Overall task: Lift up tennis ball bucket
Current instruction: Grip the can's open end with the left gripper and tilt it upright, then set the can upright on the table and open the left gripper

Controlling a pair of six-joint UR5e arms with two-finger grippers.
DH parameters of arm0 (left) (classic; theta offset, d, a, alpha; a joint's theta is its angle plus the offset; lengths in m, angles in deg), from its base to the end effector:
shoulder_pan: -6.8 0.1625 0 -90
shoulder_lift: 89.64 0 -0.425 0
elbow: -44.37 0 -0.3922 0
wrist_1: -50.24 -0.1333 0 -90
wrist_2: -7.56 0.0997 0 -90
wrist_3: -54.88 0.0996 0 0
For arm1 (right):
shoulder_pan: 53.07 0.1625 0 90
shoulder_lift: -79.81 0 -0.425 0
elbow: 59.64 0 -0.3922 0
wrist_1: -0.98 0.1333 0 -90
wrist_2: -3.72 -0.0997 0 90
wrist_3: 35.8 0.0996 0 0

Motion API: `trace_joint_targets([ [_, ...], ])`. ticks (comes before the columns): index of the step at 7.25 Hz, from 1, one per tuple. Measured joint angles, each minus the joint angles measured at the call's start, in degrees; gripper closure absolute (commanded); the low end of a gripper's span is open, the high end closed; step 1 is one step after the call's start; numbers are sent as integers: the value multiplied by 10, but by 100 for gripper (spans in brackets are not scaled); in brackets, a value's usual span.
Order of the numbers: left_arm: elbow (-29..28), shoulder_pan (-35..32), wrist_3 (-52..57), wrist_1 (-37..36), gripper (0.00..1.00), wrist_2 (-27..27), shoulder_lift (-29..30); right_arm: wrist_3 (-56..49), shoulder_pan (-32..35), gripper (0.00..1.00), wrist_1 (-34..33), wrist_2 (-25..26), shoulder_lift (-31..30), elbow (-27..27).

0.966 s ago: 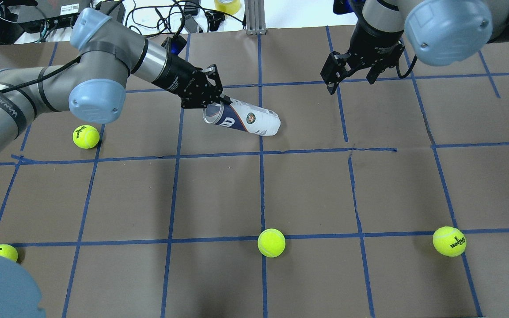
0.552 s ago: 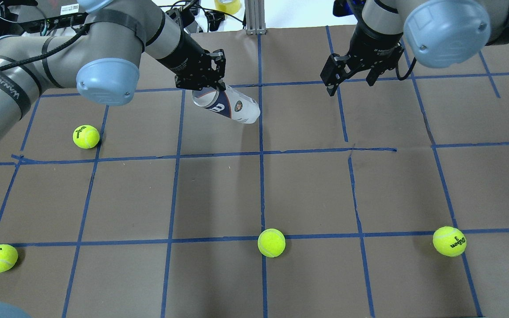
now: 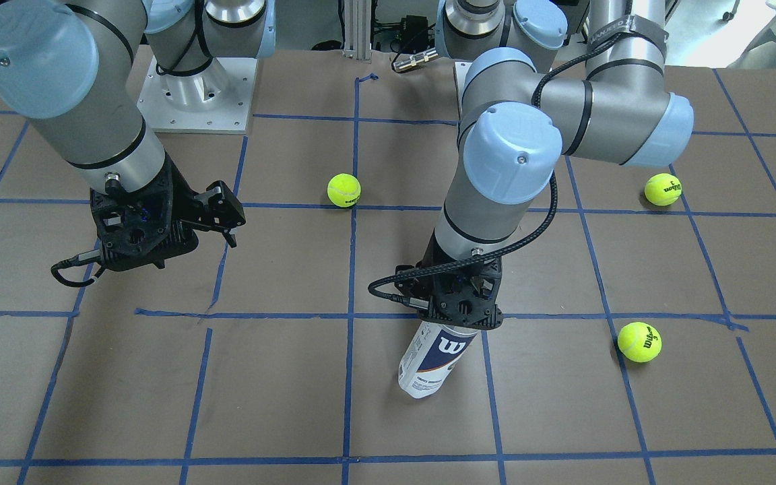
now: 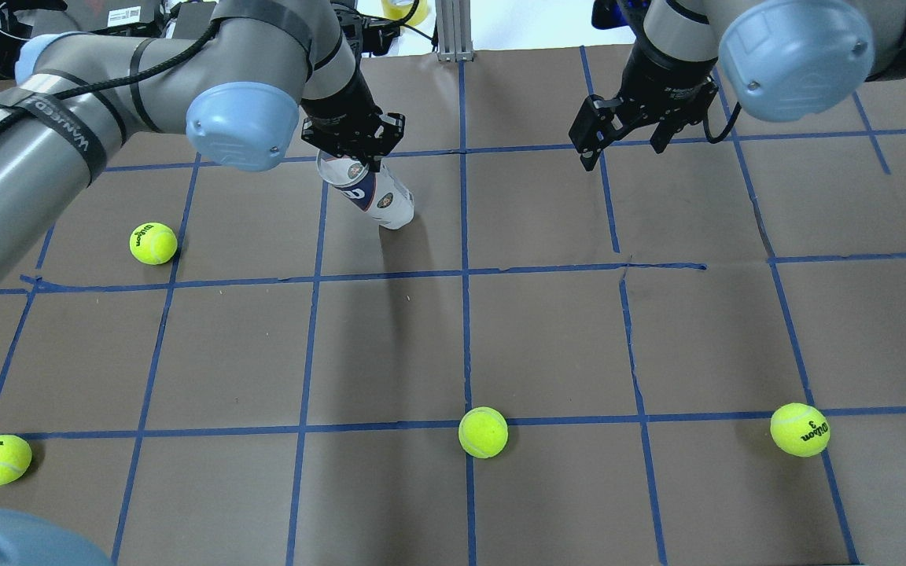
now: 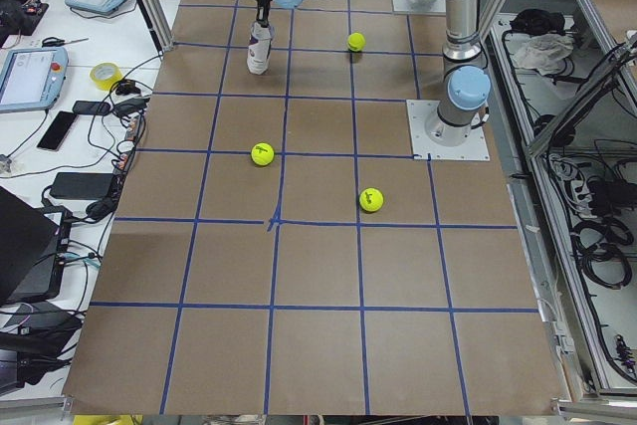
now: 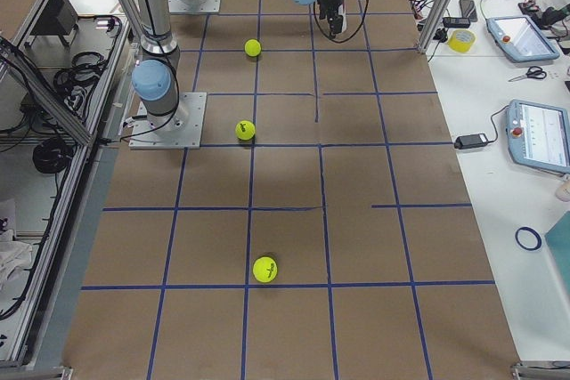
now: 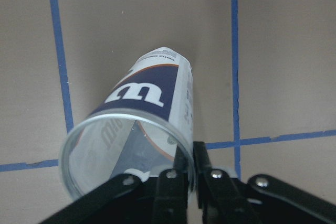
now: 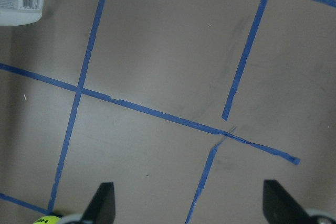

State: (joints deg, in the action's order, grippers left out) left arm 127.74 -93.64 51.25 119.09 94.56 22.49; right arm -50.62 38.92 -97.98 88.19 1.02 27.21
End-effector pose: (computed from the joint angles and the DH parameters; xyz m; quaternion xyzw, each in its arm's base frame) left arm -0.2535 -0.6112 0.3622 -0.0606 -0.9966 0.0457 0.0320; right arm 0.1627 -0.5669 0.4268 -0.1464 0.9880 -0.0132 0.0471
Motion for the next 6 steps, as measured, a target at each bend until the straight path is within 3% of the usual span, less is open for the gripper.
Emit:
trace_joint_targets([
  [2,-50,-20,11,34,100,42,35,4,1,0,1,3,-2,-1],
  [3,-61,-25,14,49,1,56,43,11,2,0,2,6,-4,-2],
  [6,-53,-27,7,55,0,49,40,52,1,0,36,39,-40,-1],
])
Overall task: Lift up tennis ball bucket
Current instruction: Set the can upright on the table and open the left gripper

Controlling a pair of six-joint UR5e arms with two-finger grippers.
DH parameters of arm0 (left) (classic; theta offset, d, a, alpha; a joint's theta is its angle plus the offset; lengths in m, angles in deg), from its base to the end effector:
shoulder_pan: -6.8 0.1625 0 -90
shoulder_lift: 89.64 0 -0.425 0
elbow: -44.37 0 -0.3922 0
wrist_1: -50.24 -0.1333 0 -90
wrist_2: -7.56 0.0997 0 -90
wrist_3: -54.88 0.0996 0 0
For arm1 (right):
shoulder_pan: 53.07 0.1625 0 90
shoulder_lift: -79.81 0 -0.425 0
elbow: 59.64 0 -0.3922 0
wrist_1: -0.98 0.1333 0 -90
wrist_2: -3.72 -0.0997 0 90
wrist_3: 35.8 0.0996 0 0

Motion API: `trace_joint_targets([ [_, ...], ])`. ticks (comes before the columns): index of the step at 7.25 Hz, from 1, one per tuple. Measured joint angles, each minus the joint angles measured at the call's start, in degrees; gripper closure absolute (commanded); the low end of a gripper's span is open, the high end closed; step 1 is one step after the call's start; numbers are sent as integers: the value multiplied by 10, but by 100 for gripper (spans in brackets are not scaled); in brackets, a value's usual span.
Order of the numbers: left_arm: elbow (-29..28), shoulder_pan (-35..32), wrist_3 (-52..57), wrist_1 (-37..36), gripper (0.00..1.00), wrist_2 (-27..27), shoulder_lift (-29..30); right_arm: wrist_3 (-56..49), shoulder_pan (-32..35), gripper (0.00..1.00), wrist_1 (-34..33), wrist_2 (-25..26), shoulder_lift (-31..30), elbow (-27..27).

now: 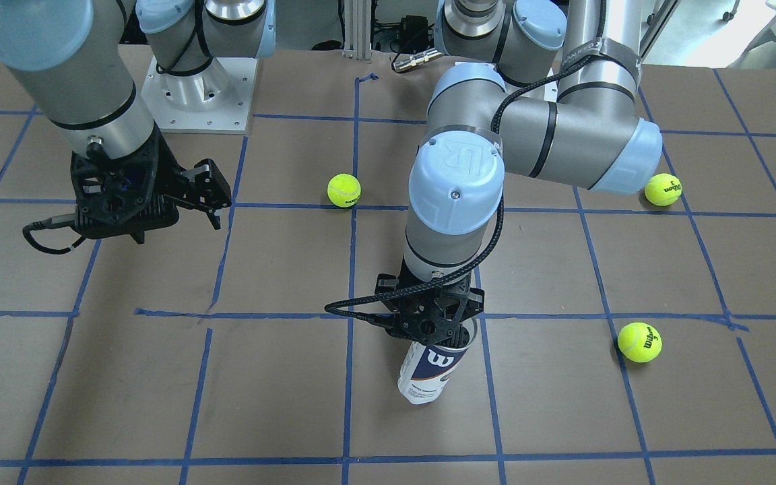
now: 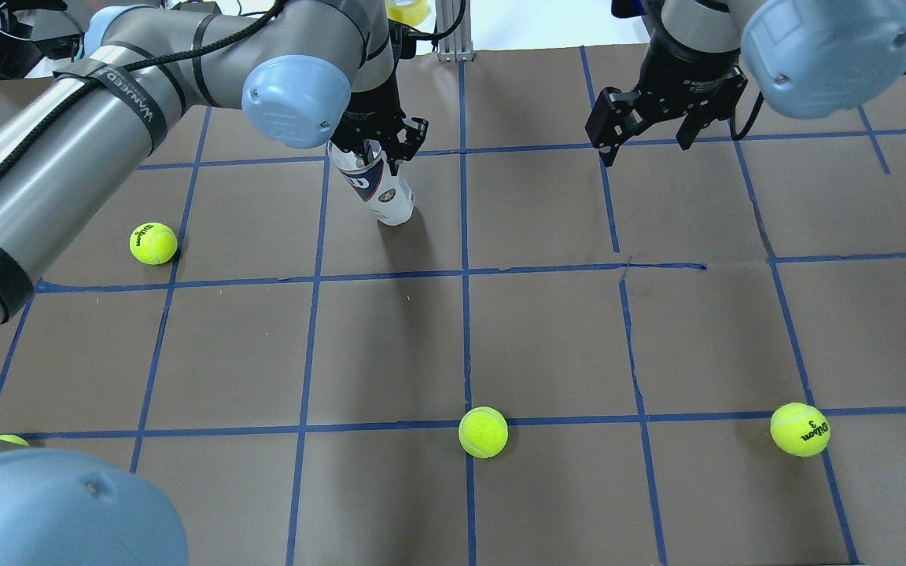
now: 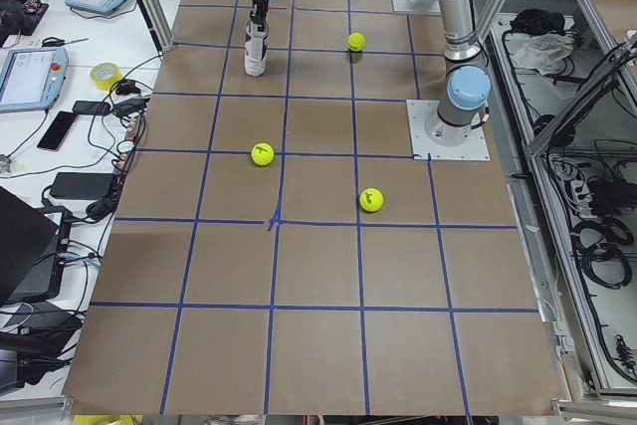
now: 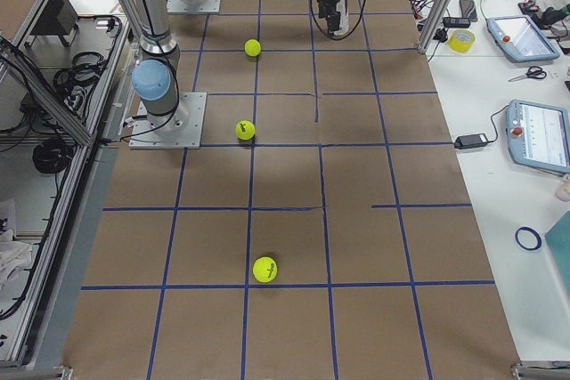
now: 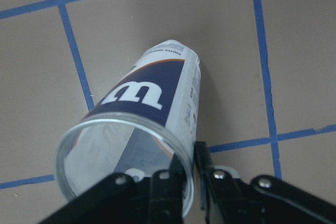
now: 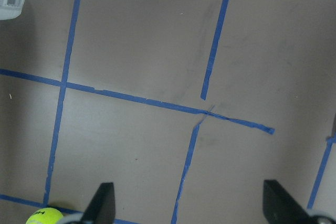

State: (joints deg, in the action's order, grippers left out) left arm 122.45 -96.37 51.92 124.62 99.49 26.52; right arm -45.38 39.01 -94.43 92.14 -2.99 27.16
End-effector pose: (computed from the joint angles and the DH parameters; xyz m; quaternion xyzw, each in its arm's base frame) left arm -0.2791 -0.6224 0.3504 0.0888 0.9958 -0.0143 0.0150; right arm 0.1558 -0.5413 0.4597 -0.1017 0.9946 -0.0132 0.0130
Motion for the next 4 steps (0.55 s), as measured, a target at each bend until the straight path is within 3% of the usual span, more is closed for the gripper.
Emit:
trace_joint_targets([
  [4,-2,3,-5,-6,0,-6,-24,64,1,0,50,6,-38,3],
])
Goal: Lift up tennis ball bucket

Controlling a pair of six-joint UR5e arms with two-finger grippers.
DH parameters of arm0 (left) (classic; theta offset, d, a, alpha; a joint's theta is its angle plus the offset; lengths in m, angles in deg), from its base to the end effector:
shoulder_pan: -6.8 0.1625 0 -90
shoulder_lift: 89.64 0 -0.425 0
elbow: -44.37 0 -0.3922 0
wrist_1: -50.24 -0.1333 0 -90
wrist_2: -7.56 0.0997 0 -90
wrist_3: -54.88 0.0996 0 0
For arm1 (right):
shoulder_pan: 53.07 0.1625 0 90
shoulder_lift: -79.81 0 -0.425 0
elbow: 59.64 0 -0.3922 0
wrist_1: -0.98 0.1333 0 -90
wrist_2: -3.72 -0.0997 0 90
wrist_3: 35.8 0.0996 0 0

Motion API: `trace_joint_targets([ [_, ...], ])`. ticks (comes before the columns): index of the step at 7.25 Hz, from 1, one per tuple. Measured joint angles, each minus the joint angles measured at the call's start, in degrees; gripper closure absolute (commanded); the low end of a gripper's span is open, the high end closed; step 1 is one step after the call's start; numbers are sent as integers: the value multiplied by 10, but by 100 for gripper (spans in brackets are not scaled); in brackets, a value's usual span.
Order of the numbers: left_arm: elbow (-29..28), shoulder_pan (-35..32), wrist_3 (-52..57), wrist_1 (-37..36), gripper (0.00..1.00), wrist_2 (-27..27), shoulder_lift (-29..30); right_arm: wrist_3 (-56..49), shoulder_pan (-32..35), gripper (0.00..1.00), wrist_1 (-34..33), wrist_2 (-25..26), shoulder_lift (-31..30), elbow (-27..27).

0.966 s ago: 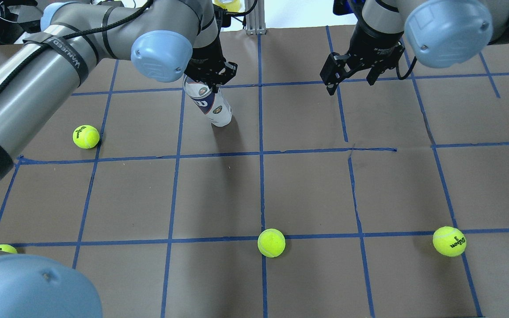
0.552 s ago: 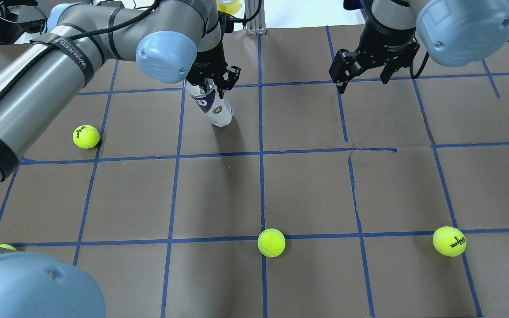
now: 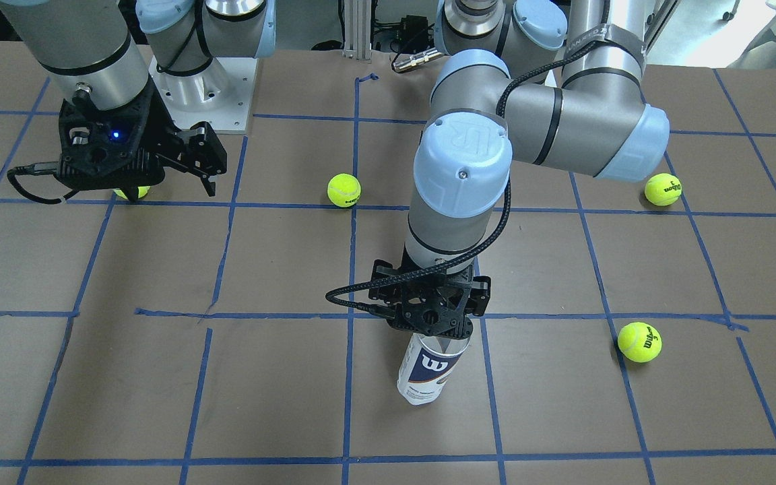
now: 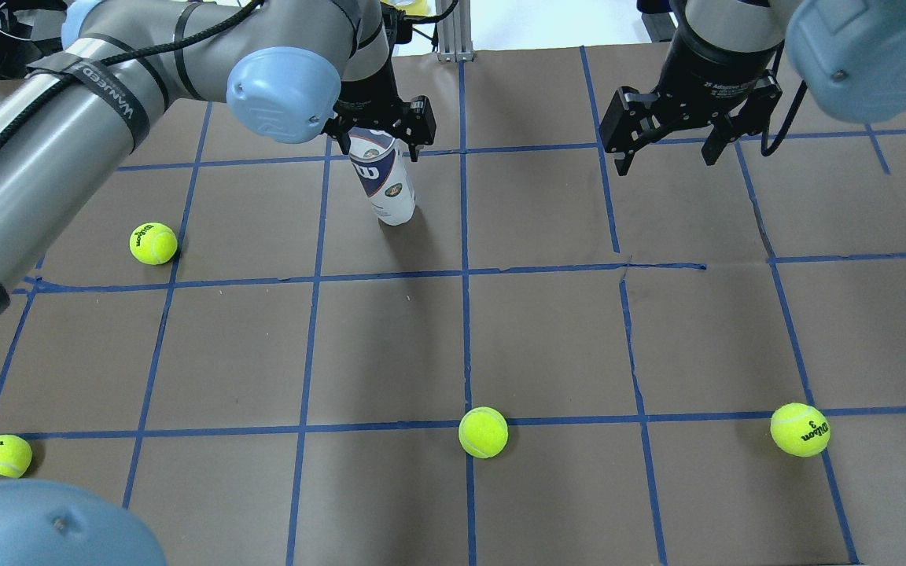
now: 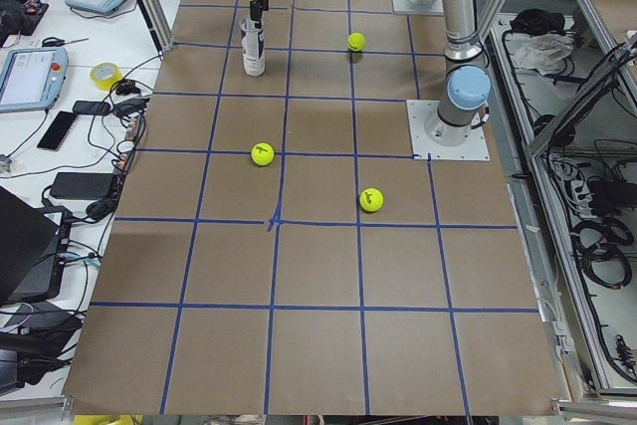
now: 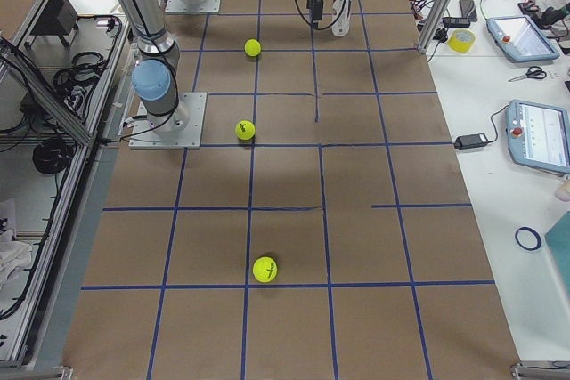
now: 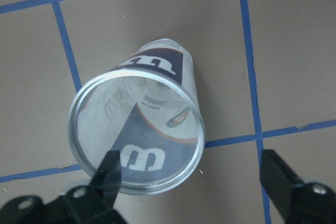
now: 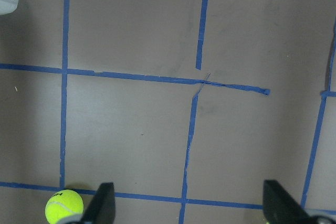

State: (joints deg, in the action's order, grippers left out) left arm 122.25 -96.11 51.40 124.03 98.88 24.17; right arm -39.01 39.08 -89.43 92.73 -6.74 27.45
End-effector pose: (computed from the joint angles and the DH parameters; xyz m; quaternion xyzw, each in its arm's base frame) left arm -0.2758 -0.6169 0.3805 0.0817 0.9958 -0.0407 0.0058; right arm 0.1543 -0.5118 0.4832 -0.0467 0.9989 0.0011 0.0086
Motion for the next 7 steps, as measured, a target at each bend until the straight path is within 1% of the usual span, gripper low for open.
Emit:
trace_joint_targets([
  [2,-1,1,0,-3,0,0,-27,0,-1,0,-6,3,-1,6],
  [5,8,1,-1,6,0,1,-96,2,-2,0,-15,10,0,13],
  [6,20,1,0,20,0,3,-122,2,-2,0,-17,11,0,15],
  [7,45,3,2,32,0,5,-147,2,-2,0,-19,11,0,17],
])
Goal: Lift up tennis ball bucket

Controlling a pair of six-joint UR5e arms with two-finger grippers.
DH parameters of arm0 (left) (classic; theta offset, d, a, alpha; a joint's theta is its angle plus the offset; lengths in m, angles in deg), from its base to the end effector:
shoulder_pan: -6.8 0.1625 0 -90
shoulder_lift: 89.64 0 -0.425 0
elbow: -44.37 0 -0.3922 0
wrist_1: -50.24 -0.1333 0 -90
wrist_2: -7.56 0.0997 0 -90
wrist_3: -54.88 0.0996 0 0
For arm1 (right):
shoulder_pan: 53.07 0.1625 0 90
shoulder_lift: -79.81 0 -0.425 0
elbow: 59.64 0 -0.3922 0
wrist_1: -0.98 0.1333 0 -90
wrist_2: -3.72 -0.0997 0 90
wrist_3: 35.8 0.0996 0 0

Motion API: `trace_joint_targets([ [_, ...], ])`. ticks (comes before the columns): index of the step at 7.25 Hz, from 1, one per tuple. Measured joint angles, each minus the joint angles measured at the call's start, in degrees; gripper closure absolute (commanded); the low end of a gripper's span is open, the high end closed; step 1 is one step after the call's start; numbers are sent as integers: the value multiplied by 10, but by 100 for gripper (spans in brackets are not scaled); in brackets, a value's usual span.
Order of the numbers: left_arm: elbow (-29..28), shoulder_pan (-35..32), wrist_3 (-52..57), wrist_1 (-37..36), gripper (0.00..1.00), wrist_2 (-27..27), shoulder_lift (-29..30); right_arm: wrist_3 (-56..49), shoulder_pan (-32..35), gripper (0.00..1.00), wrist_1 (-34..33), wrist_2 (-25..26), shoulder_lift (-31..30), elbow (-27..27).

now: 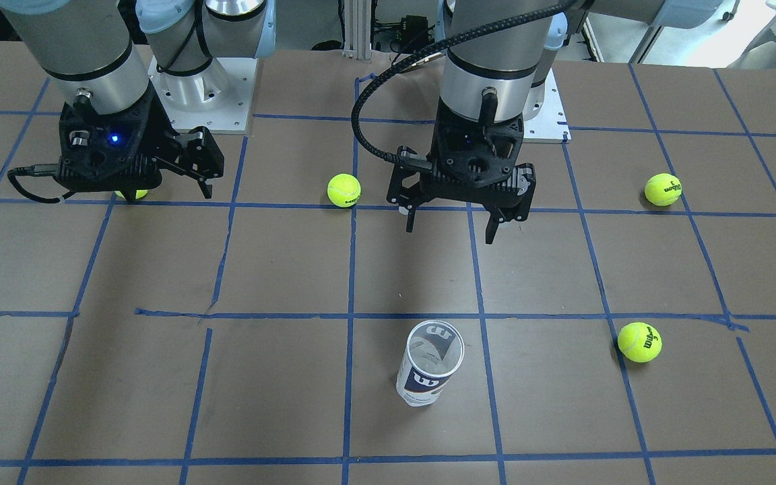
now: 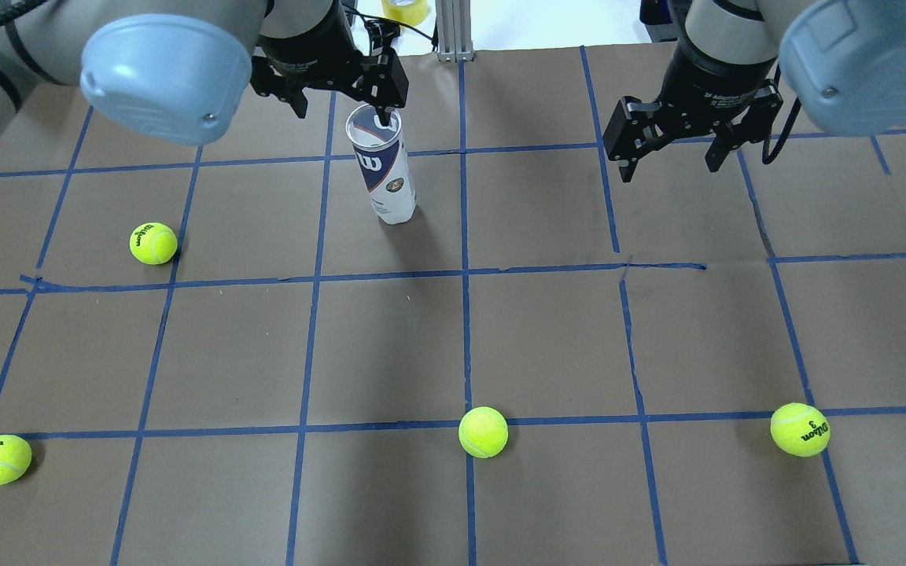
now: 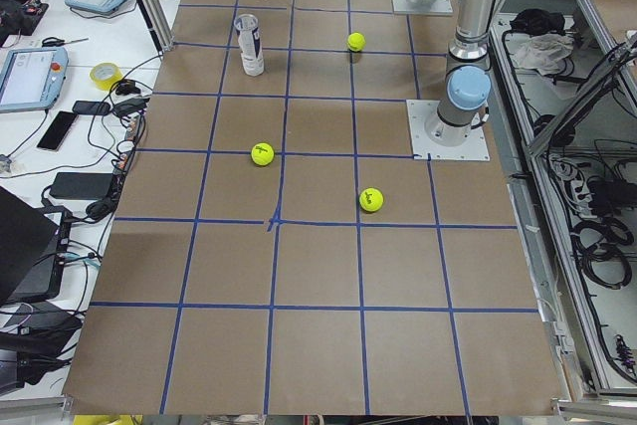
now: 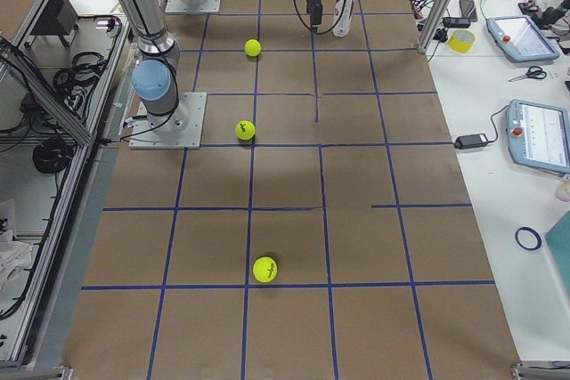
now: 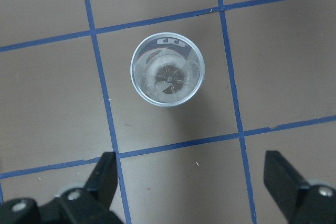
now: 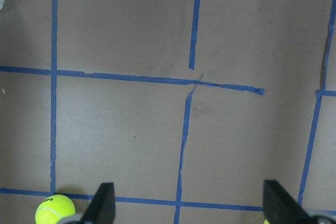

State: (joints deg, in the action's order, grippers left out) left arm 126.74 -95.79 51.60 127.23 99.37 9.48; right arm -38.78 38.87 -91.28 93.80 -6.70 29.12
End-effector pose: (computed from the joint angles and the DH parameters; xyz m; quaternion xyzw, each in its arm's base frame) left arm -0.2528 -0.5348 0.4943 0.0792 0.9917 -0.1016 0.0017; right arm 0.1506 -0.5127 0.4717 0.0429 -0.9991 0.0001 0.0007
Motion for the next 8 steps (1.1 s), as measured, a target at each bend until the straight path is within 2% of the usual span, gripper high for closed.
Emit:
trace_joint_targets([
  [3,86,20,3,19,0,3,-85,1,1,0,-2,-1,0,1],
  [4,86,45,7,34,0,0,-99,1,0,0,-2,-1,0,1],
  [6,44,87,17,118,0,-16,-101,1,0,0,-2,-2,0,3],
  [8,48,95,20,137,0,-23,-105,2,0,0,-3,-2,0,5],
])
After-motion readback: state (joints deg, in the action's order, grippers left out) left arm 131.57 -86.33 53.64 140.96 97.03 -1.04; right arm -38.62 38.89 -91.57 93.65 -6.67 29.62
